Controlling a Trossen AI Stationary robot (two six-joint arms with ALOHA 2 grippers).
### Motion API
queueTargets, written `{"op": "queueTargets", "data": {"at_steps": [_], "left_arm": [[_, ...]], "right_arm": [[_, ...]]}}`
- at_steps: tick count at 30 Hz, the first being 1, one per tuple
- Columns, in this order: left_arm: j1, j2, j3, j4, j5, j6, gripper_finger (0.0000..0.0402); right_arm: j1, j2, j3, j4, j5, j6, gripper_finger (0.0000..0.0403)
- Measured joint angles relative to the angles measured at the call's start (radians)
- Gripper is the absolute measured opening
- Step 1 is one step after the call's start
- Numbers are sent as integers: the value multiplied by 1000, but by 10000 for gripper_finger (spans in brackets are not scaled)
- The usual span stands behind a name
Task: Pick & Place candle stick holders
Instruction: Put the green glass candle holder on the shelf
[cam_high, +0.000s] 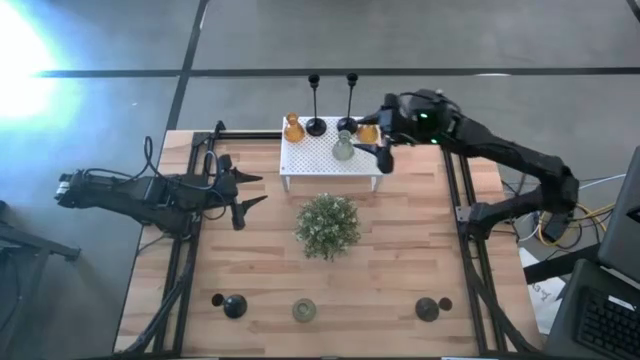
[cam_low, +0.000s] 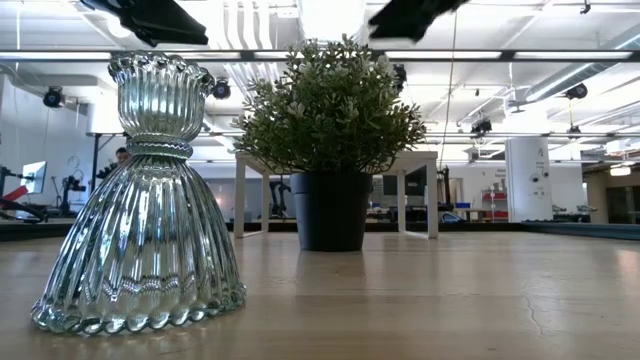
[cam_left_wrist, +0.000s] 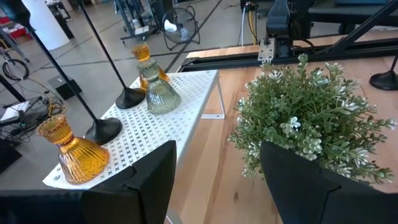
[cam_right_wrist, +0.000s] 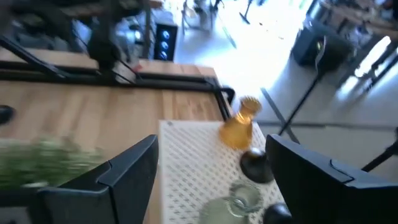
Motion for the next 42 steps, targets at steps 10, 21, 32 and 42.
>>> {"op": "queueTargets", "data": {"at_steps": [10,21,32,42], "left_arm": [[0,24,1,-36,278,-10,234],[-21,291,1,-30,505,-55,234],[-195,496,1,48,567,-5,234],[-274,631,1,244,646,0,234]], "right_arm": [[165,-183,-1,-152,-2,87,254],[203,-207,-4,-193,11,152,233],[203,-207,-4,-219,40,158,226],[200,-207,-4,-198,108,145,224]]}}
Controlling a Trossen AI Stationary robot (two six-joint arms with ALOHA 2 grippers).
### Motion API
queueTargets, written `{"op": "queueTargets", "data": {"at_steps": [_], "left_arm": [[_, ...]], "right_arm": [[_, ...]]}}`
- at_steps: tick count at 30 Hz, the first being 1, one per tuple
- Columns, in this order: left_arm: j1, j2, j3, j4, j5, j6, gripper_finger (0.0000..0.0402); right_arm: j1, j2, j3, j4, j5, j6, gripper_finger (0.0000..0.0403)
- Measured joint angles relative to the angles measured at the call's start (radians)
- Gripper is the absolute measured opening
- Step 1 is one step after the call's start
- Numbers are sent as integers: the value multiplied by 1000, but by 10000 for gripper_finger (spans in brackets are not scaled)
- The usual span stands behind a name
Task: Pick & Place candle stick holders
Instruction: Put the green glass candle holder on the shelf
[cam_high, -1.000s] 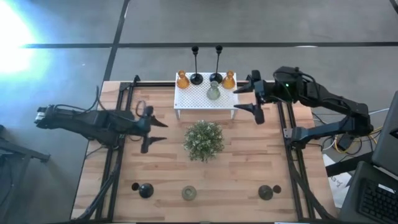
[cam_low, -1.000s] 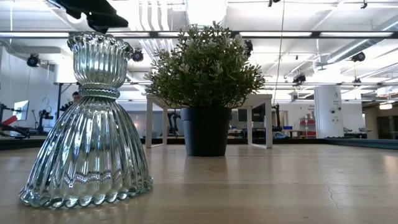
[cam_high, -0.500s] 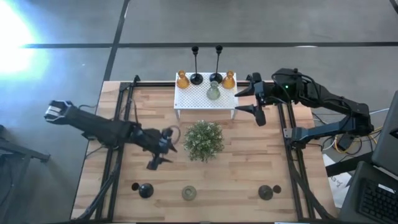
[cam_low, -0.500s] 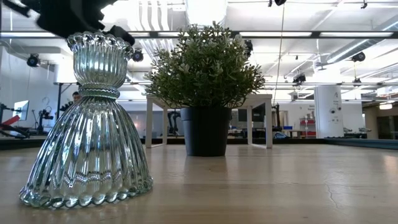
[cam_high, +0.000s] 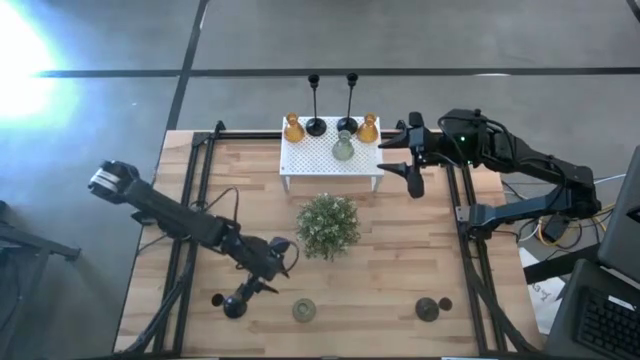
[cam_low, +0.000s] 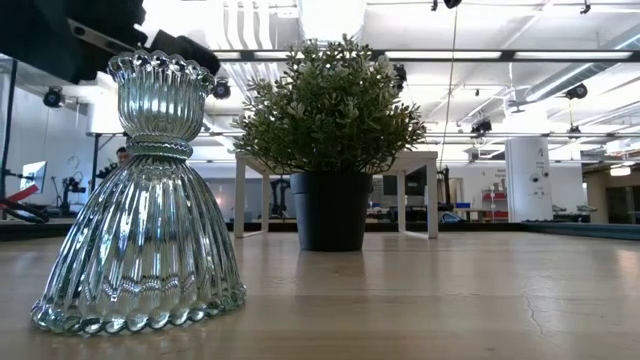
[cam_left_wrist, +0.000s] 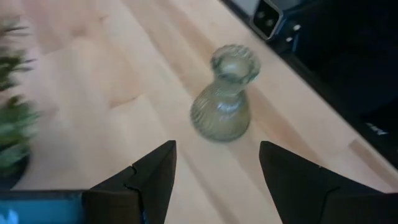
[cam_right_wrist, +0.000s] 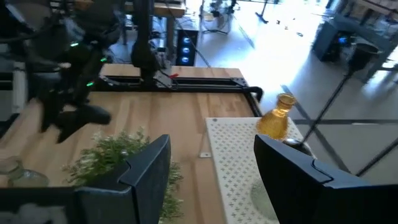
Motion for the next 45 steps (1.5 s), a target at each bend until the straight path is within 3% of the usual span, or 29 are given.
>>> {"op": "queueTargets", "data": {"at_steps": [8,20,23,29,31,39,45], "left_arm": [[-6,155,0,240,150,-2,234],[-6,301,0,421,149,-34,234],[-6,334,0,477,148,-38,234],[-6,360,0,517,149,-56,234],[-7,362,0,523,149,-60,234],[-7,362,0,550,148,-57,234],[-7,362,0,550,148,-57,233]], "right_arm": [[0,0,0,-2,83,4,224],[-1,0,0,-12,139,-26,224],[0,0,0,-12,259,-26,224],[-2,-2,2,-69,635,58,224],[-10,-6,2,-117,688,116,224],[-63,-27,2,-331,569,344,224],[-82,-32,2,-426,570,405,224]]}}
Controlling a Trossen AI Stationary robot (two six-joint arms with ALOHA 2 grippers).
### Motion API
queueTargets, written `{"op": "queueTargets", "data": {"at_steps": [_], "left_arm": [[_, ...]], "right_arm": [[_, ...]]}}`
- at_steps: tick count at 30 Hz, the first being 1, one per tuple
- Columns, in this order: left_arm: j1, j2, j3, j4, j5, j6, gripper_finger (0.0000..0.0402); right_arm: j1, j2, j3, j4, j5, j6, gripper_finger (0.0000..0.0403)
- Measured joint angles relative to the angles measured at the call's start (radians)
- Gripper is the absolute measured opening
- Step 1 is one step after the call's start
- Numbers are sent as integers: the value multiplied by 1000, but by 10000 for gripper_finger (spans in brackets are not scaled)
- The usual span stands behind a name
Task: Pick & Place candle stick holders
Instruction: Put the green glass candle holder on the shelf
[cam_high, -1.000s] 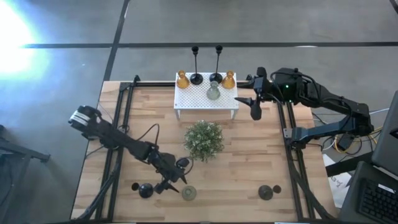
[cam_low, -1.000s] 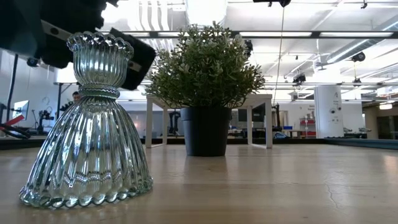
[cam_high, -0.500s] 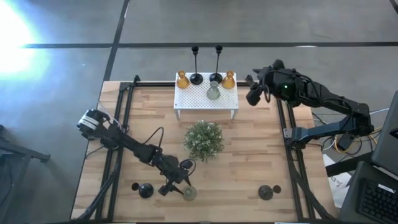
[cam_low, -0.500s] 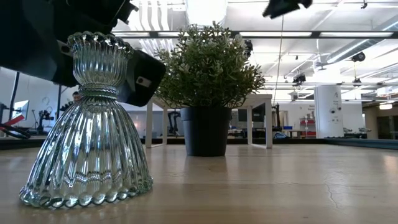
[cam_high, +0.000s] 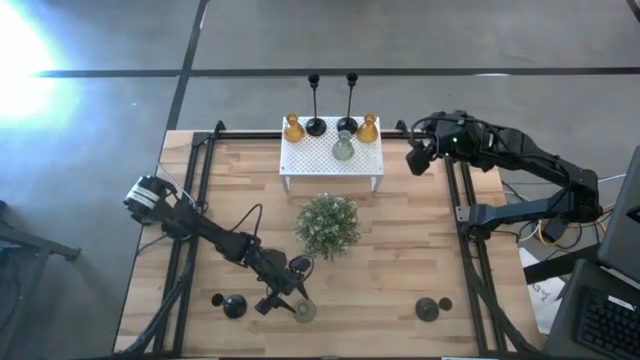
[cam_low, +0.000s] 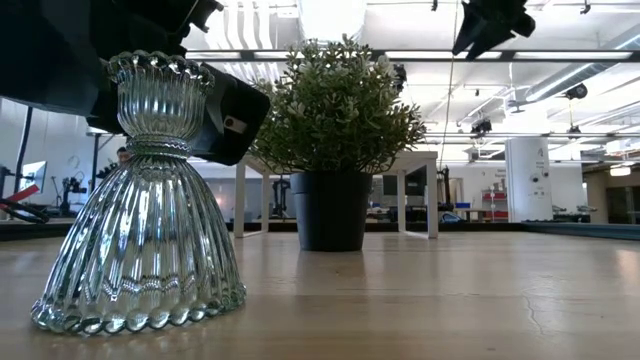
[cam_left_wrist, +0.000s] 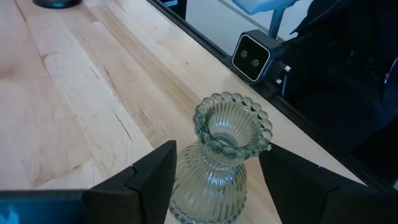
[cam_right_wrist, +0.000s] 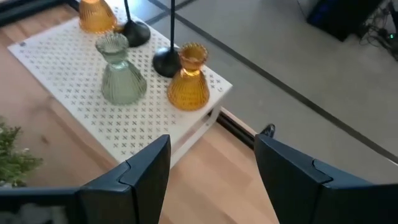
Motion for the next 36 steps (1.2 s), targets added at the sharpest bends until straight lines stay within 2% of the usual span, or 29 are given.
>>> {"op": "queueTargets", "data": {"at_steps": [4,9,19,25,31,36], "left_arm": [[0,5,0,11,9,0,222],[-5,49,0,104,32,-8,208],[-7,132,73,113,89,21,205],[-7,130,73,112,89,57,161],[-8,117,72,80,89,55,161],[-7,34,70,-47,89,26,161]], "right_arm": [[0,0,0,-5,0,-1,224],[-1,0,0,-5,0,-3,224],[0,0,0,-5,0,-1,224],[0,0,0,-5,0,-3,224],[0,0,0,-5,0,-3,224],[0,0,0,-5,0,-3,224]]}}
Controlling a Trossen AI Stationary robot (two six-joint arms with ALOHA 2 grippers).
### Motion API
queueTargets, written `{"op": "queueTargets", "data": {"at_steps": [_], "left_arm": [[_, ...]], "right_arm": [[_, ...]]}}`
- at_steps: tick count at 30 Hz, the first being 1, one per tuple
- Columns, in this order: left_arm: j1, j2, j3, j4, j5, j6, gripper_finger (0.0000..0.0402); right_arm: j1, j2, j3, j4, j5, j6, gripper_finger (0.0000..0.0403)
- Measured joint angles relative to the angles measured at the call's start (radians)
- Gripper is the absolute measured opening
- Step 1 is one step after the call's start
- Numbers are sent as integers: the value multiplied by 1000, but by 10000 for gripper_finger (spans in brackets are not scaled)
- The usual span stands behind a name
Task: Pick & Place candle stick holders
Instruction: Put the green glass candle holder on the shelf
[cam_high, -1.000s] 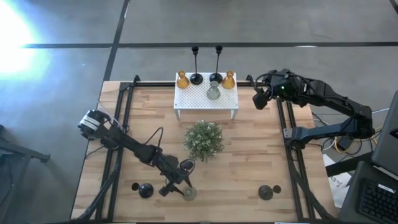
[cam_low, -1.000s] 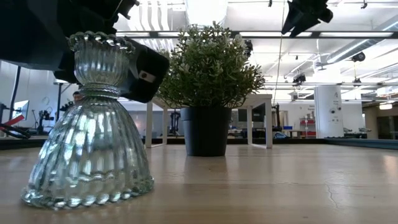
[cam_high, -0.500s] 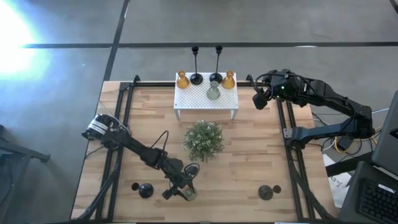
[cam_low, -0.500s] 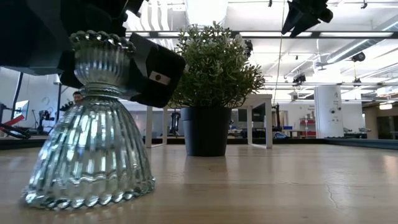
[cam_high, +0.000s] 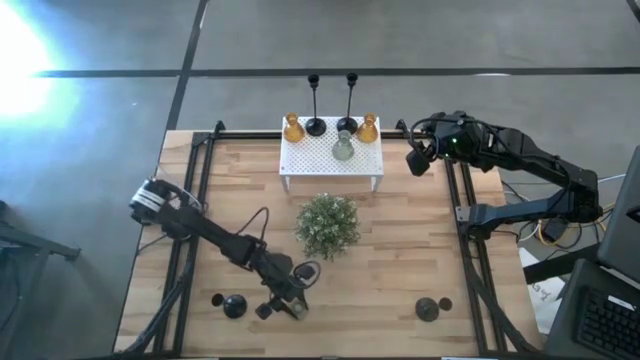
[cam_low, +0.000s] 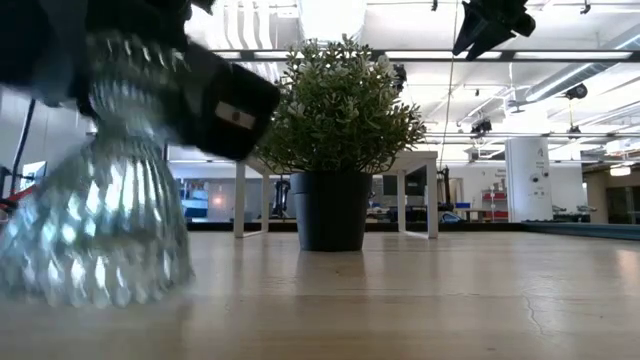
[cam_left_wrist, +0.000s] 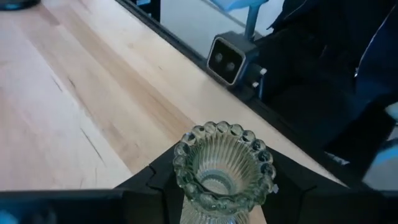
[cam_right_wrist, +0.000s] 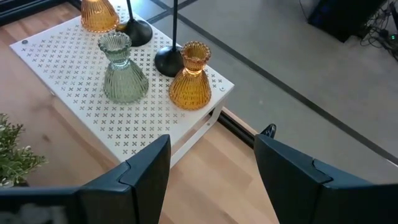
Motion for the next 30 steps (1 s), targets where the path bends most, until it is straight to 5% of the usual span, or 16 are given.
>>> {"op": "queueTargets", "data": {"at_steps": [8,18,30], "left_arm": [[53,-299,1,-198,-69,-72,161],[191,-613,8,-305,-556,-41,161],[576,-601,182,-472,-616,-56,160]], "right_arm": [[0,0,0,0,0,0,224],[0,0,0,0,0,-6,224],[0,2,-4,0,0,-30,224]]}}
